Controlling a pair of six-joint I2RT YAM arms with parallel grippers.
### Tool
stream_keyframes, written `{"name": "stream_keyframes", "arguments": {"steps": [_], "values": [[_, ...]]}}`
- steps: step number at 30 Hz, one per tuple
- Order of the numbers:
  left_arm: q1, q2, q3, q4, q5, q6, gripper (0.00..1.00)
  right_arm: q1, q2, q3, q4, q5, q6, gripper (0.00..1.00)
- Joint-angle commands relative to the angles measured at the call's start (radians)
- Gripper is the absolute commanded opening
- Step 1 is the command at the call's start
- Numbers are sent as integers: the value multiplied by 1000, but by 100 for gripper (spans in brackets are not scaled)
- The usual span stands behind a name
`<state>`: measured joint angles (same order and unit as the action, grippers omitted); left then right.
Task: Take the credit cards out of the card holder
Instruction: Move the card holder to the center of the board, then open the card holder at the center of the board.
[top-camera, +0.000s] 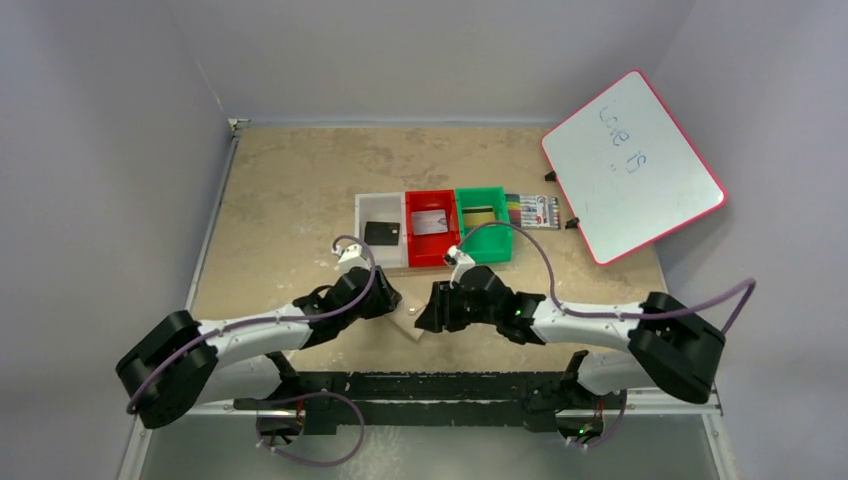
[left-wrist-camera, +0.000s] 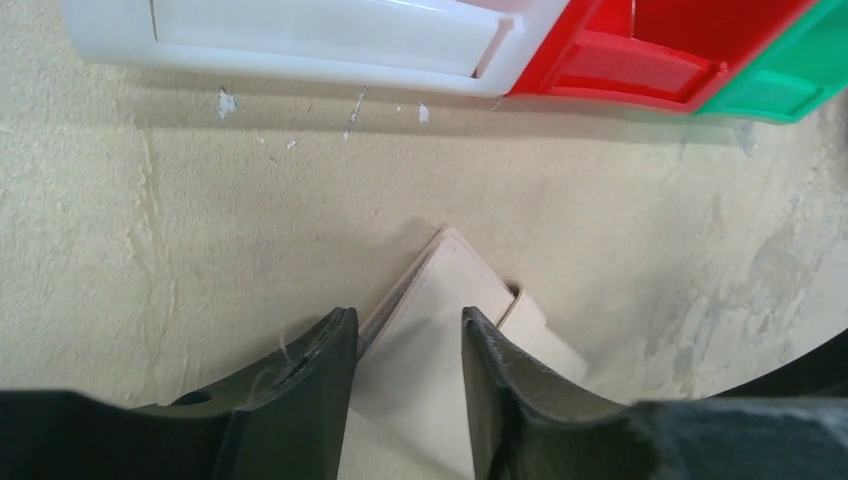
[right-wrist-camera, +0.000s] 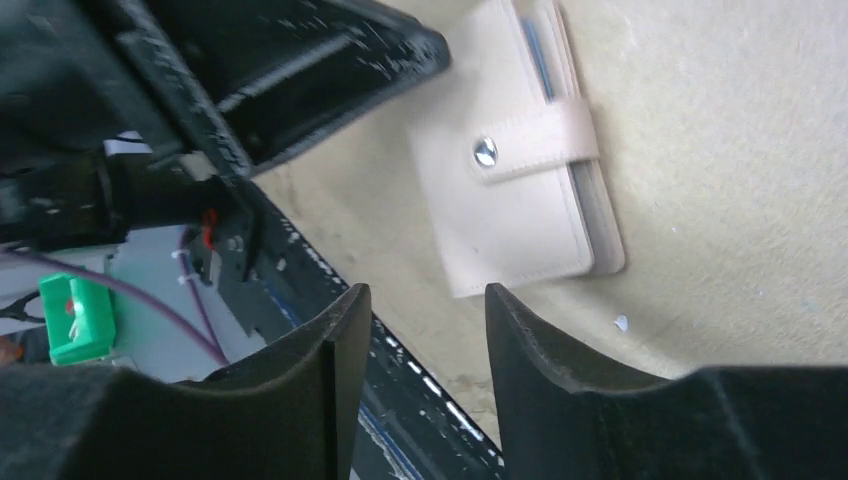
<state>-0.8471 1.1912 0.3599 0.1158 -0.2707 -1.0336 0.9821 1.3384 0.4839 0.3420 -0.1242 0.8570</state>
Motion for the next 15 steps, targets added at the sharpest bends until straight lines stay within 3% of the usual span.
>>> {"name": "stream_keyframes", "arguments": {"steps": [1, 6, 10, 15], "values": [[-6, -109, 27, -134, -14, 13, 46, 4, -126, 24, -83, 110, 22, 53], [-5, -253, 29, -261, -102, -20, 56, 0, -161, 138, -320, 365, -28, 57], [-6, -312, 47, -327, -158, -29, 61, -26, -74, 312, -423, 548, -134, 55], [-5, -295, 102, -417, -254, -45, 61, -187, 65, 492, -449, 459, -217, 49]]}}
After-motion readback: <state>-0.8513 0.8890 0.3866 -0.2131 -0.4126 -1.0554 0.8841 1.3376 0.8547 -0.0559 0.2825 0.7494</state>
